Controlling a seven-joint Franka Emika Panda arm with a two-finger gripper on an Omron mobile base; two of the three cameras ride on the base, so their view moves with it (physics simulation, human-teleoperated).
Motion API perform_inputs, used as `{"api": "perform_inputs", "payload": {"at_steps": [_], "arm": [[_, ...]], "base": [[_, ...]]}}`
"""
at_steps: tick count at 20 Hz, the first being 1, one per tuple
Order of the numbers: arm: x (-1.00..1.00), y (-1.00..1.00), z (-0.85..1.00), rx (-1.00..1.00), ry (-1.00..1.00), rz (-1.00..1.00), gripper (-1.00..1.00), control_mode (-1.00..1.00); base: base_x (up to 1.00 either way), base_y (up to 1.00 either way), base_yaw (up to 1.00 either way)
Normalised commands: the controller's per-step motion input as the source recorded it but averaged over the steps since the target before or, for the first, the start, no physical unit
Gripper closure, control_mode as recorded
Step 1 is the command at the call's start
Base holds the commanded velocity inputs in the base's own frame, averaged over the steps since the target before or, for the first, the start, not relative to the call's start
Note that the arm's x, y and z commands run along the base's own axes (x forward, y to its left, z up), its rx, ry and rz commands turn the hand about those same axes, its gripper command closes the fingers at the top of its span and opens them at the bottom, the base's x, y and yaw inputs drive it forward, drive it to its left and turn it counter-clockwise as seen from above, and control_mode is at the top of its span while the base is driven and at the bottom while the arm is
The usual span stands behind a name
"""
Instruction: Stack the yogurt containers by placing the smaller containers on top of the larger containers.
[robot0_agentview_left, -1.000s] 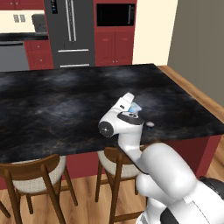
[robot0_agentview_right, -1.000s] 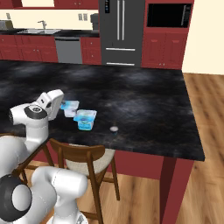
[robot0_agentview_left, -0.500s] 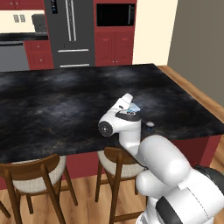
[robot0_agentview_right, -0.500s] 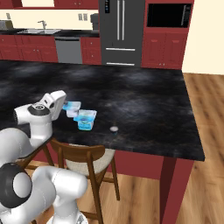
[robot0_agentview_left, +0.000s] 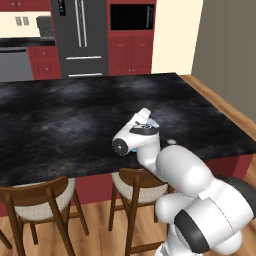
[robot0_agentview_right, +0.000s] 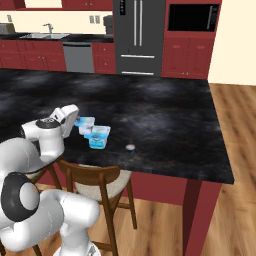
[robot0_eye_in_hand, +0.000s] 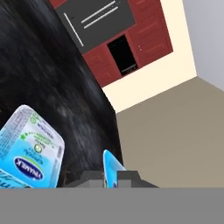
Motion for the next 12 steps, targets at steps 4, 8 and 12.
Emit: {"api": "perform_inputs", "payload": {"at_steps": [4, 8, 12], "arm": [[0.23, -0.03, -0.2, 0.0, 0.0, 0.0, 1.0, -1.0], [0.26, 0.0, -0.19, 0.0, 0.0, 0.0, 1.0, -1.0], [0.23, 0.0, -0.18, 0.0, 0.0, 0.0, 1.0, -1.0]], "base": [[0.0, 0.0, 0.0], [0.0, 0.0, 0.0], [0.0, 0.0, 0.0]]}}
